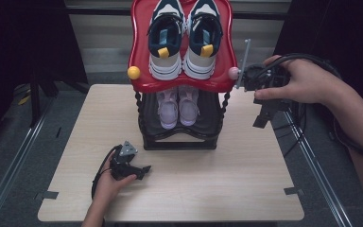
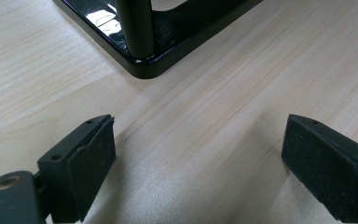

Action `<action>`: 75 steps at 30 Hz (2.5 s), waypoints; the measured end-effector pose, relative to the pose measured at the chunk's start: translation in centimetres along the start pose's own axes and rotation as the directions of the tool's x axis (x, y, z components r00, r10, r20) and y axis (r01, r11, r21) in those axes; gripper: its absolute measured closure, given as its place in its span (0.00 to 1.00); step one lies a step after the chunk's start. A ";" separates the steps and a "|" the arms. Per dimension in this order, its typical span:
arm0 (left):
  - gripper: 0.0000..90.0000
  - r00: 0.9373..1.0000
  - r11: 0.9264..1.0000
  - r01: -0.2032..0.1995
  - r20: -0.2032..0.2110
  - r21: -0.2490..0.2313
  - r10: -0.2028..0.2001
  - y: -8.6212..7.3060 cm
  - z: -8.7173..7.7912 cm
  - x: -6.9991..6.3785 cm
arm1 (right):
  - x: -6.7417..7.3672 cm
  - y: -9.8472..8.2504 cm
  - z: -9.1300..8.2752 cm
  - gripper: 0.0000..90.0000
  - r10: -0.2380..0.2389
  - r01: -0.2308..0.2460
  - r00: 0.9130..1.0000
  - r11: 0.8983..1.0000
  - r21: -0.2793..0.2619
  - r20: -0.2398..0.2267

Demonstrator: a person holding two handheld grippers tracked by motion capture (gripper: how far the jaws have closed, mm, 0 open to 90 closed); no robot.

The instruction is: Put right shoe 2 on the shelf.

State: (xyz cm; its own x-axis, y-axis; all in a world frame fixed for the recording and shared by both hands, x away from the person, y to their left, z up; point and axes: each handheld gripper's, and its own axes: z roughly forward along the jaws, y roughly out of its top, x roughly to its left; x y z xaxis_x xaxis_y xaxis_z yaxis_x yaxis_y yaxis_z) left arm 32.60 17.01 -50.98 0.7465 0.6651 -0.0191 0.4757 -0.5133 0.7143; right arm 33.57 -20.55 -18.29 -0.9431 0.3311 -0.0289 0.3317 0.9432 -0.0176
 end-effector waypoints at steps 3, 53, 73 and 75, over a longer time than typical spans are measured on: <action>0.10 1.000 1.000 0.000 0.000 0.000 0.000 0.0 0.0 0.0 | 0.0 -0.4 0.5 0.22 -0.001 0.001 1.000 1.000 0.009 -0.004; 0.10 1.000 1.000 0.000 -0.002 -0.004 0.000 0.0 0.0 0.0 | 1.2 -2.8 12.5 0.22 0.029 -0.030 0.998 0.999 -0.013 -0.057; 0.10 1.000 1.000 0.003 -0.004 -0.009 -0.003 0.0 0.0 0.0 | 1.6 -4.5 19.4 0.21 0.061 -0.066 0.994 0.996 -0.059 -0.090; 0.10 1.000 1.000 0.009 -0.001 -0.010 -0.009 0.0 0.1 -0.1 | 1.7 -4.6 20.0 0.21 0.071 -0.078 0.992 0.995 -0.065 -0.103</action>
State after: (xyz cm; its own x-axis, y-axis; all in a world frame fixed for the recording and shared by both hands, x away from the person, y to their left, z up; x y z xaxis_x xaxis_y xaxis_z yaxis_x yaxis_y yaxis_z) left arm 32.58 16.94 -51.03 0.7415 0.6705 -0.0251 0.4781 -0.5017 0.7209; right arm 30.91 -24.87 -38.23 -0.9144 0.3982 0.0733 0.4021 0.9142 0.0496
